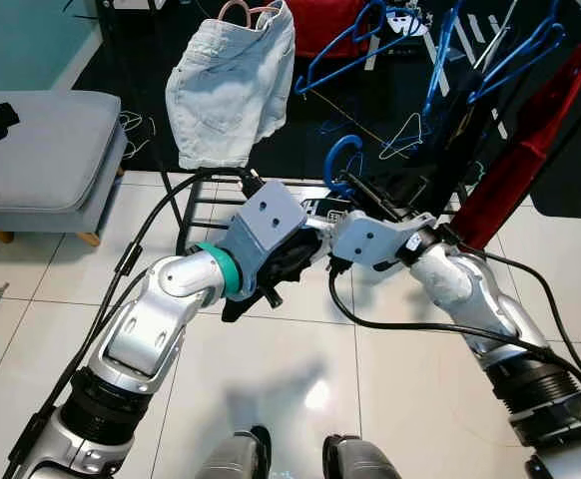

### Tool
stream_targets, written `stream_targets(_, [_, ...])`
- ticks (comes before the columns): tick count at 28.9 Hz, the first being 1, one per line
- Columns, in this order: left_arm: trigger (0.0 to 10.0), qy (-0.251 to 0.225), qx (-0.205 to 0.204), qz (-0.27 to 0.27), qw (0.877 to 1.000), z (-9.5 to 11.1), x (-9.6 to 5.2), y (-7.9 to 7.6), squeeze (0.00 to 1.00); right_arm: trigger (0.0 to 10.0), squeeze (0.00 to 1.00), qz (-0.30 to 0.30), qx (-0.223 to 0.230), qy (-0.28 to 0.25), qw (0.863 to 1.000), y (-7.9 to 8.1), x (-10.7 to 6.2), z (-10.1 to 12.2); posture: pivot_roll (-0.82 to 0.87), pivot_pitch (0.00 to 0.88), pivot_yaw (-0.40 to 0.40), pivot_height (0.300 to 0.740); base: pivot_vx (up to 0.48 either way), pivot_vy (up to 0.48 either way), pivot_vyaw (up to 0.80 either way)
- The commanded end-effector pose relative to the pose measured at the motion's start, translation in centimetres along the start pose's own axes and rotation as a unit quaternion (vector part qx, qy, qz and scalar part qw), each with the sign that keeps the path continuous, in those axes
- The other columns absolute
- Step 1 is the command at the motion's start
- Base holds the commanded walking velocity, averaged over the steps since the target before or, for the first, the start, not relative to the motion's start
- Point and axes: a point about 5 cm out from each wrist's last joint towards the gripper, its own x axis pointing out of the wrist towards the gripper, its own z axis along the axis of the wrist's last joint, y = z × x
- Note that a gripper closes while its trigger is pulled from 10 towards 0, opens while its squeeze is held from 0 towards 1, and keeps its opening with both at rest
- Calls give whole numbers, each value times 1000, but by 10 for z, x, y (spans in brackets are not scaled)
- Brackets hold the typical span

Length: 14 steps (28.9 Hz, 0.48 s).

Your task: Hang hanger

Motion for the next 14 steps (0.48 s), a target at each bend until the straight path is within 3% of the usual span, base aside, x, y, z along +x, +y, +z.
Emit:
stream_targets(1, [0, 12, -9, -1, 1000, -5, 0, -3, 0, 10000, 0, -4, 4, -37, 999, -1, 4, 14, -94, 102, 79, 740, 0, 0, 0])
stream_targets(13, [0, 9, -33, 9, 999, -7, -2, 2, 0, 10000, 0, 1, 23, -43, 999, 2, 1, 15, -91, 104, 76, 740, 0, 0, 0])
stream_targets(14, [0, 8, -38, 9, 999, -7, -3, 2, 0, 10000, 0, -5, 39, -41, 998, 1, 0, 15, -91, 104, 76, 740, 0, 0, 0])
